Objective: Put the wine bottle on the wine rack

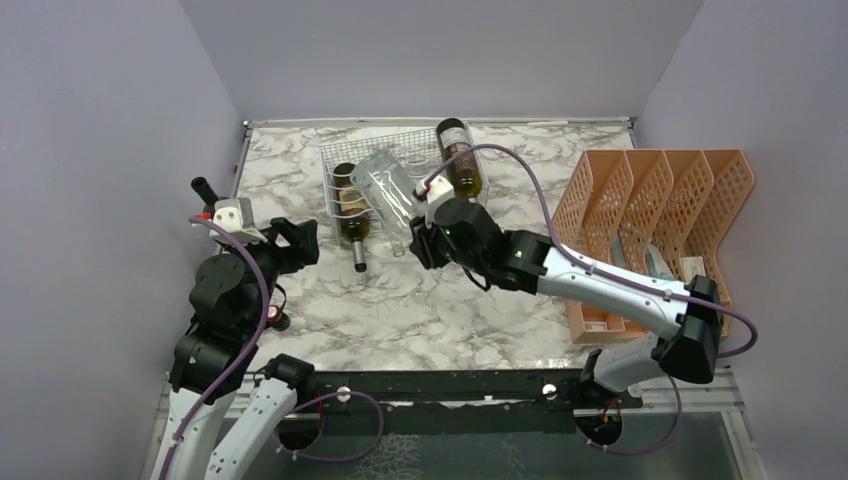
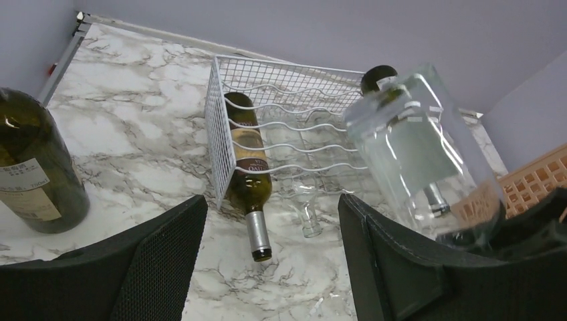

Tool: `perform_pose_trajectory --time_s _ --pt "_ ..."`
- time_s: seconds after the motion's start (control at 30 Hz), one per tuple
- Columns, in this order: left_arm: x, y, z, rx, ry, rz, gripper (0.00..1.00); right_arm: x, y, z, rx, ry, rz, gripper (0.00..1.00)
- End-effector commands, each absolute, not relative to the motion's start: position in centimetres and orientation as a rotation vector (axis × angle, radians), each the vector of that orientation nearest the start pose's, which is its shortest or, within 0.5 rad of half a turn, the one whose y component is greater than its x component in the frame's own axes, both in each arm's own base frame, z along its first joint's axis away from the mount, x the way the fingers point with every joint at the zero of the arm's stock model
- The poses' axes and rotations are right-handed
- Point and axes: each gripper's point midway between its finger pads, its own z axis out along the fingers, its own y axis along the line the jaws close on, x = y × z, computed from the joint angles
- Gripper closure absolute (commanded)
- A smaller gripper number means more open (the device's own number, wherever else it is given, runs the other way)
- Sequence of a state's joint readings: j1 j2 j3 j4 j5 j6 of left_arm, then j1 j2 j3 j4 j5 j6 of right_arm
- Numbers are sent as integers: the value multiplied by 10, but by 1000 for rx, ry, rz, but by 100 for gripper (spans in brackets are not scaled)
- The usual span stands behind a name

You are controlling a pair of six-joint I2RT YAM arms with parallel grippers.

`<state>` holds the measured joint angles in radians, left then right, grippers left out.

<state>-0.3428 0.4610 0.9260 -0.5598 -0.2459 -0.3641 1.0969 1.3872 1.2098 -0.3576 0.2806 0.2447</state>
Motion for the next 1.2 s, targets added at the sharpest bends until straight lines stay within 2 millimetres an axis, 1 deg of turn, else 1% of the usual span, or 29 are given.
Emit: perform_pose_trajectory --time_s 0.0,0.07,0.23,0.3,0.4,0.5,0.63,0.77,0.83,0.9,1.07,1.17 --pt "207 -42 344 -184 1628 -320 23 290 364 311 -405 1844 564 99" --pt "205 -45 344 -171 1628 -335 22 306 368 312 -366 1863 556 99" --pt "201 -49 345 -155 1623 -359 22 346 371 301 -274 1944 511 99" --pt "200 -49 345 -150 1618 -367 22 359 371 295 -242 1972 502 99" --pt "199 -51 345 -144 1618 -379 22 373 372 287 -215 2008 491 99" --pt "198 -54 342 -139 1626 -395 22 384 373 277 -206 2035 485 99" --pt "199 -58 337 -130 1640 -409 21 400 368 263 -162 2071 460 99" --pt "200 -59 336 -124 1644 -409 21 410 370 247 -150 2106 450 99" --pt "200 -58 337 -121 1642 -406 21 412 373 245 -156 2108 449 99" --pt "200 -58 337 -120 1642 -403 21 417 371 243 -137 2104 428 98" --pt "199 -59 338 -114 1640 -407 21 430 368 234 -99 2110 395 93" --pt "199 -59 338 -112 1642 -409 21 436 368 230 -98 2118 383 87"
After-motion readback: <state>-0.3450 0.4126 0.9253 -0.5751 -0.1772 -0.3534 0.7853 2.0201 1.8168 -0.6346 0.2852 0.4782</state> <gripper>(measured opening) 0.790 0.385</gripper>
